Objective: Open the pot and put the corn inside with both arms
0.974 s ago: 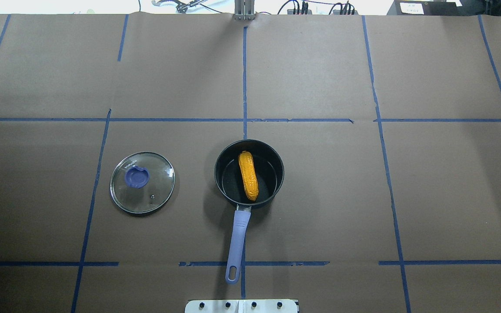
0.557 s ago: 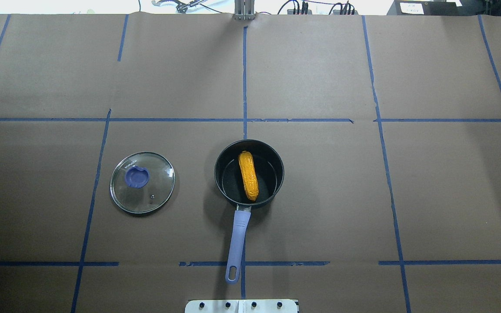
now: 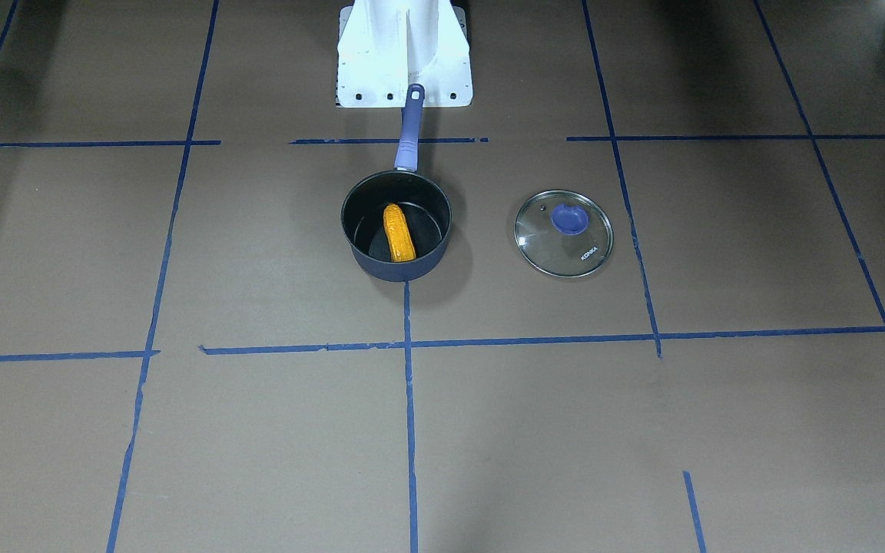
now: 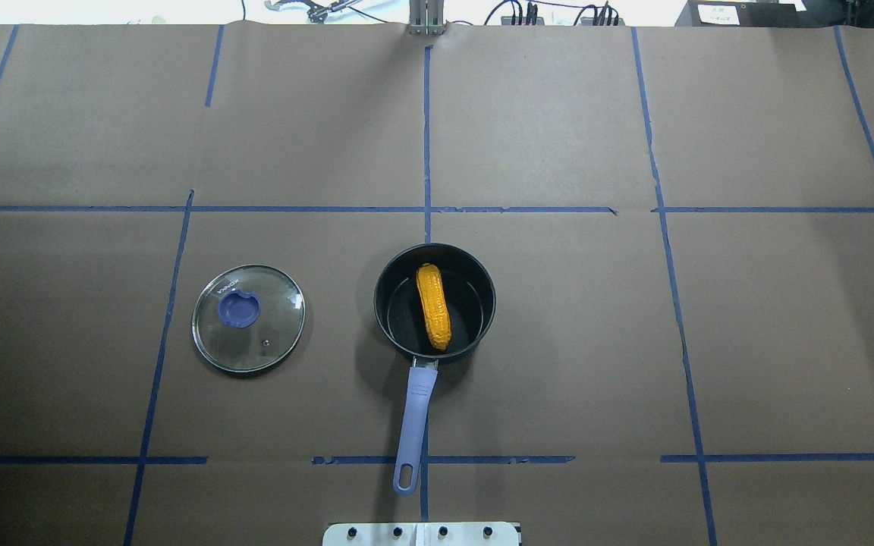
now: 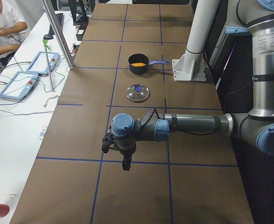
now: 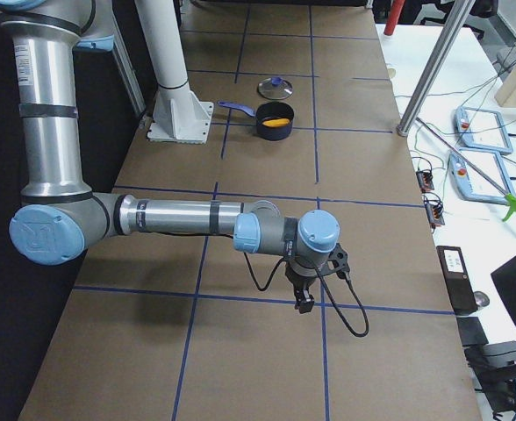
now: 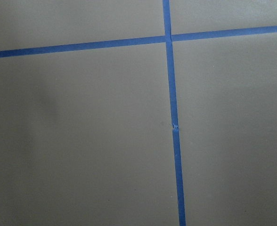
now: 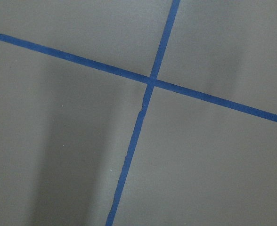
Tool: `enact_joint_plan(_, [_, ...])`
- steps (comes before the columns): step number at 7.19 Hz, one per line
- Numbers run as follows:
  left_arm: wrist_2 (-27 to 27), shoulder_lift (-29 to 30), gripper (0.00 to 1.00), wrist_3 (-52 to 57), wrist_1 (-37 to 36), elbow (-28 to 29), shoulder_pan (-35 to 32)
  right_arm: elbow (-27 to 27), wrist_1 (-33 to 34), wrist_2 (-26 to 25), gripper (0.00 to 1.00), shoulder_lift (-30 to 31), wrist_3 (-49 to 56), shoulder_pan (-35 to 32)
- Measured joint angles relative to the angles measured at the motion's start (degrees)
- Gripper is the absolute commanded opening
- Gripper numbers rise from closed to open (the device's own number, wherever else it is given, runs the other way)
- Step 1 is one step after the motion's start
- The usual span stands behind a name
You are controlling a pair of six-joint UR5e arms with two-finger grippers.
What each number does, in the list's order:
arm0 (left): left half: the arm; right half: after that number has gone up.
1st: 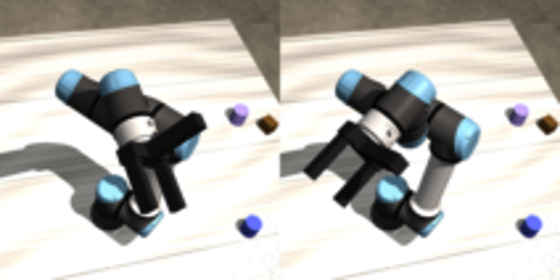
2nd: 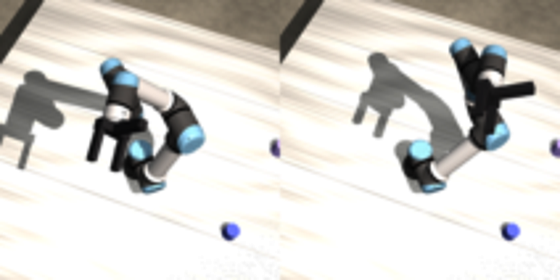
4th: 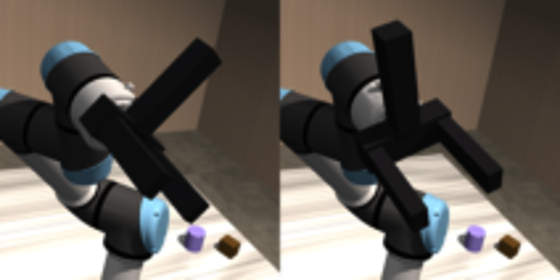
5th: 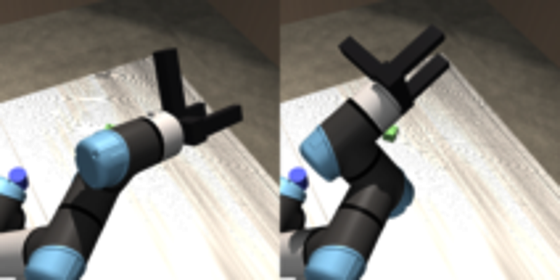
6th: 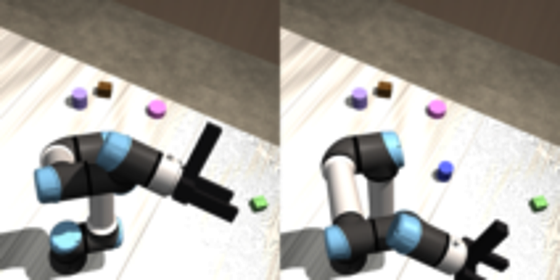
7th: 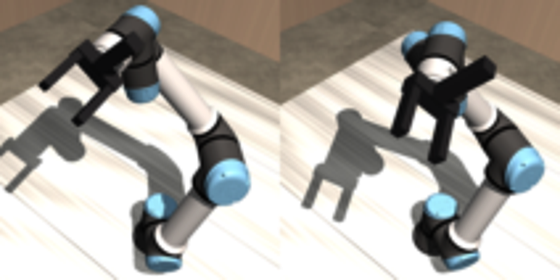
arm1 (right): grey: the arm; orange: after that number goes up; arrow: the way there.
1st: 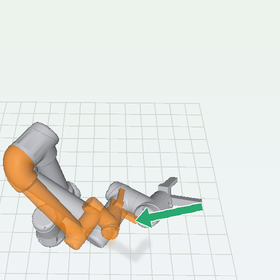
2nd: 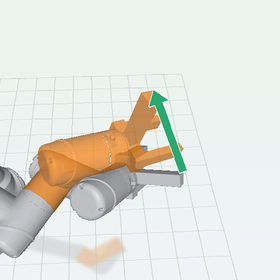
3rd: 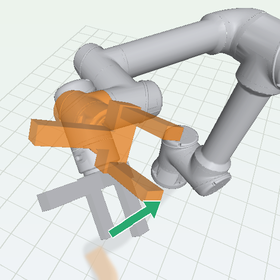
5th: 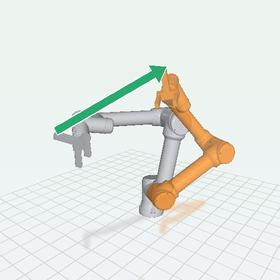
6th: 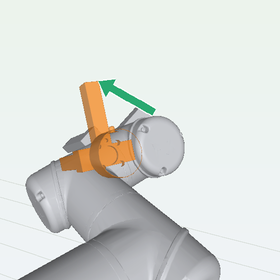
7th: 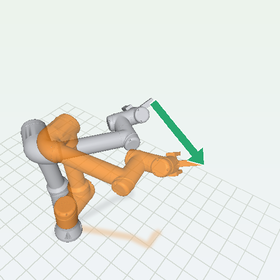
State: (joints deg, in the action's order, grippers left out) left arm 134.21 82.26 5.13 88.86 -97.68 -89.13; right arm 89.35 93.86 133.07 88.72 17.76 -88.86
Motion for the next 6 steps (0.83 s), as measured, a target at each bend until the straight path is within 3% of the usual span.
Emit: enact_joint_plan(6, [-0.09,0.01,1.0,0.03,0.0,0.03,0.01,-0.06,-1.22,0.01,1.0,0.38,-0.07,0.0])
